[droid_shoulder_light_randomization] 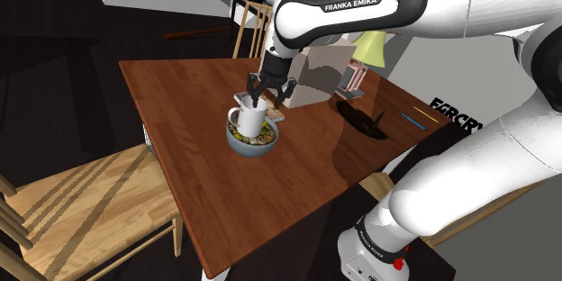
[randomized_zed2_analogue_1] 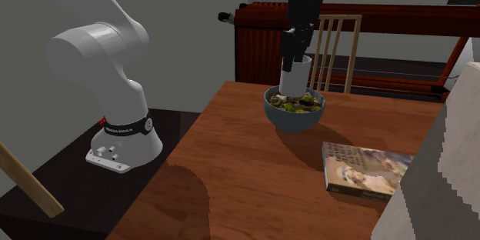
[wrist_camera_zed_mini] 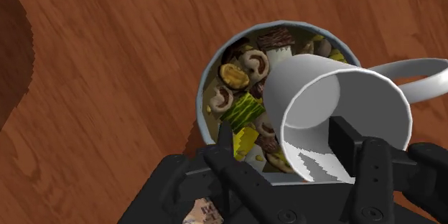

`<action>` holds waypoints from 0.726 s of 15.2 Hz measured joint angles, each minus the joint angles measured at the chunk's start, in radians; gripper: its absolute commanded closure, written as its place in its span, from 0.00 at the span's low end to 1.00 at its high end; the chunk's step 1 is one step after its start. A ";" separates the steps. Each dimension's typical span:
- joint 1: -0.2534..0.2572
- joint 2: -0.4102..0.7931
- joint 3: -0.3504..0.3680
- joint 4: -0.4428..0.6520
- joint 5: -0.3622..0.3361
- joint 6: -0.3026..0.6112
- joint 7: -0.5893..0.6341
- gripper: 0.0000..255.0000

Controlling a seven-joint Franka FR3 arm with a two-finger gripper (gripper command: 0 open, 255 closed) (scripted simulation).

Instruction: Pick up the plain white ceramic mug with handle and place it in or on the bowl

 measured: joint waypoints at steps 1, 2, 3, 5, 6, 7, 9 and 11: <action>0.000 0.000 0.000 0.000 0.000 0.000 0.000 0.00; 0.000 0.001 0.000 0.000 0.000 0.000 0.000 0.00; 0.000 0.001 0.000 0.000 0.000 0.000 0.000 0.00; -0.001 0.000 -0.001 0.015 -0.001 -0.016 0.001 0.00; -0.002 -0.005 -0.003 0.036 -0.002 -0.041 -0.001 0.00; -0.002 -0.008 -0.004 0.063 -0.002 -0.071 0.002 0.00; -0.004 -0.020 -0.009 0.089 -0.003 -0.109 -0.002 0.00; -0.004 -0.025 -0.009 0.100 -0.002 -0.125 -0.001 0.00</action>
